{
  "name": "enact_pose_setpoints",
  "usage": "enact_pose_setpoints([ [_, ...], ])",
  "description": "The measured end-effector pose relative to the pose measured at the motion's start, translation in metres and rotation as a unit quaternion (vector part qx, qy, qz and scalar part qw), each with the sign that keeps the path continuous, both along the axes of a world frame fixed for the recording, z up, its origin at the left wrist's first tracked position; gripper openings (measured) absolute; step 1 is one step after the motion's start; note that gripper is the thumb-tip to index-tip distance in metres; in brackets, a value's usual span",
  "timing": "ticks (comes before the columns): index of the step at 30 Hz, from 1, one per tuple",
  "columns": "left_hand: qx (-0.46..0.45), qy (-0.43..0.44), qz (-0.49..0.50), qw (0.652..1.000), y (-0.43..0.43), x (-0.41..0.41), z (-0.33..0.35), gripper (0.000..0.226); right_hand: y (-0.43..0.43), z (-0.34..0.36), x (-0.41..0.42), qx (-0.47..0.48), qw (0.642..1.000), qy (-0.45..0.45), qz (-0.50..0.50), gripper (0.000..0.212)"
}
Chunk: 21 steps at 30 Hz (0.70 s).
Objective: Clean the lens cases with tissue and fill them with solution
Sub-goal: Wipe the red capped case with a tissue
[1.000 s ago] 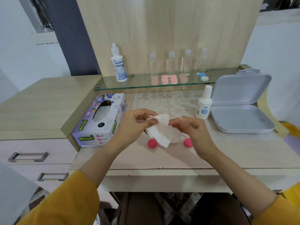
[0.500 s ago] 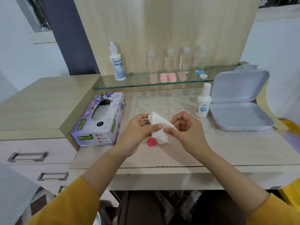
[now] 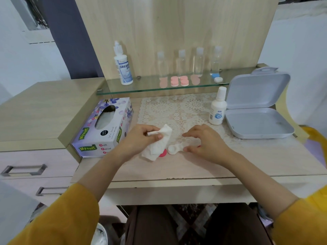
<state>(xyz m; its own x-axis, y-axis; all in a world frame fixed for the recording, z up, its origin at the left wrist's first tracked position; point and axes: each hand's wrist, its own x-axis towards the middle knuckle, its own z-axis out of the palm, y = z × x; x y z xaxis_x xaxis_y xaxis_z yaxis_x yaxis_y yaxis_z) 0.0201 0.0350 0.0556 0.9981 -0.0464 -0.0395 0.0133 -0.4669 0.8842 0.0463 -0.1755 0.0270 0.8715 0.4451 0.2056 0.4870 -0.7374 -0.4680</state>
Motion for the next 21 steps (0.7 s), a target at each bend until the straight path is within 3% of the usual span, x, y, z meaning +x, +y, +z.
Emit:
enact_pose_setpoints([
  [3, 0.047, -0.002, -0.032, 0.998, -0.003, 0.003, -0.004, 0.007, 0.006, -0.007, 0.000, -0.040, 0.999, -0.011, 0.000, 0.039],
  [8, 0.137, -0.046, -0.074, 0.987, -0.010, 0.009, -0.014, 0.005, 0.007, -0.015, -0.001, 0.000, 1.000, -0.028, -0.004, 0.029],
  [13, 0.125, -0.159, -0.041, 0.978, -0.020, 0.007, -0.032, 0.016, 0.007, -0.022, -0.005, 0.060, 0.997, -0.044, -0.001, 0.019],
  [17, 0.176, -0.306, -0.070, 0.933, -0.017, 0.008, -0.051, 0.011, 0.007, -0.030, -0.006, 0.079, 0.995, -0.067, 0.001, 0.015],
  [21, 0.249, -0.391, -0.073, 0.883, -0.010, 0.010, -0.066, 0.016, 0.008, -0.032, -0.007, 0.085, 0.994, -0.073, -0.004, 0.021],
])
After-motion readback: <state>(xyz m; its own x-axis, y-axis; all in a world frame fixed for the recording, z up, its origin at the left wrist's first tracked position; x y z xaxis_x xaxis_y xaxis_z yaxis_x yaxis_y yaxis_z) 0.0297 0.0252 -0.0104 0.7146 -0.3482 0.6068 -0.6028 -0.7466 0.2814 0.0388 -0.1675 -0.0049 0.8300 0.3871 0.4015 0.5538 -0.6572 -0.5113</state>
